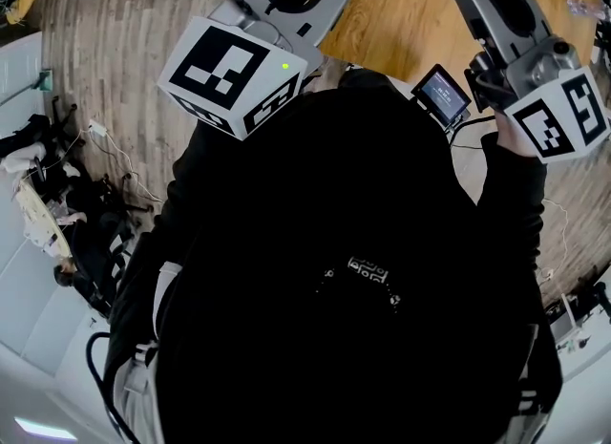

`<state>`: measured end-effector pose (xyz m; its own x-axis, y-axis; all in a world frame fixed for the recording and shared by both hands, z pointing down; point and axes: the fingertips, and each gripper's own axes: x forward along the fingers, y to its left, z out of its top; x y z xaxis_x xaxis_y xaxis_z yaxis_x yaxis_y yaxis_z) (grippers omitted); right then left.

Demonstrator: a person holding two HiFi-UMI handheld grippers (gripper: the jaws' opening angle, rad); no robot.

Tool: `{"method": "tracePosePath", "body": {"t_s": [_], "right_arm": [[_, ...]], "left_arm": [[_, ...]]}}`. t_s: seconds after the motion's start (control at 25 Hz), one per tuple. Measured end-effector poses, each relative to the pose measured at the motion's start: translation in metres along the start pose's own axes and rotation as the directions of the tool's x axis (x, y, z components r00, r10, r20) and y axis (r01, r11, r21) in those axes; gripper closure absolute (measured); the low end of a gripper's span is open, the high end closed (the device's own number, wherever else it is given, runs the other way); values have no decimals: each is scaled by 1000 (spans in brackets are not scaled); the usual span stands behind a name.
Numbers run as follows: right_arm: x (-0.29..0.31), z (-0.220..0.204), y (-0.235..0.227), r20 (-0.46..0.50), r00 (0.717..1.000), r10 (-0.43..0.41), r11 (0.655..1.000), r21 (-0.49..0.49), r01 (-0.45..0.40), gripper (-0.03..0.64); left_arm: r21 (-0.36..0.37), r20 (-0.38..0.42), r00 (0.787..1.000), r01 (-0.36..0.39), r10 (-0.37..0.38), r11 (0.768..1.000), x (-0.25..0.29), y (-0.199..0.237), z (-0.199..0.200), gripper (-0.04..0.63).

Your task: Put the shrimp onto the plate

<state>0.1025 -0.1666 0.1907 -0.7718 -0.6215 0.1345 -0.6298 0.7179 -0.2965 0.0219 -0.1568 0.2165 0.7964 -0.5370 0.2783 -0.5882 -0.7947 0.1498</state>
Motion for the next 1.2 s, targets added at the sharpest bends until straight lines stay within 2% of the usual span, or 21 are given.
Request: {"method": "tracePosePath", "body": {"t_s": [0.2,0.4,0.6,0.76,0.96,1.2], "right_arm": [[26,-14,-28,-12,1000,21,999,38,-20,563],[26,-21,-46,-16,999,43,996,79,-42,563],[34,-18,-44,-11,1000,17,996,87,-16,563],[26,-17,-39,20,999,-46,997,60,44,563],[8,-9,-48,51,988,-147,988,61,144,563],[1,7,-53,65,968,-242,969,59,239,563]], "left_arm": [[-36,-20,1000,5,-6,999,16,23,-11,598],[-55,-69,998,-14,10,998,28,18,-18,598],[-60,-76,997,-7,2,998,19,36,-17,598],[-25,-55,996,63,-64,998,24,37,-13,598],[31,-33,985,171,-170,985,46,32,6,598],[34,-28,967,256,-255,966,59,37,22,598]]}}
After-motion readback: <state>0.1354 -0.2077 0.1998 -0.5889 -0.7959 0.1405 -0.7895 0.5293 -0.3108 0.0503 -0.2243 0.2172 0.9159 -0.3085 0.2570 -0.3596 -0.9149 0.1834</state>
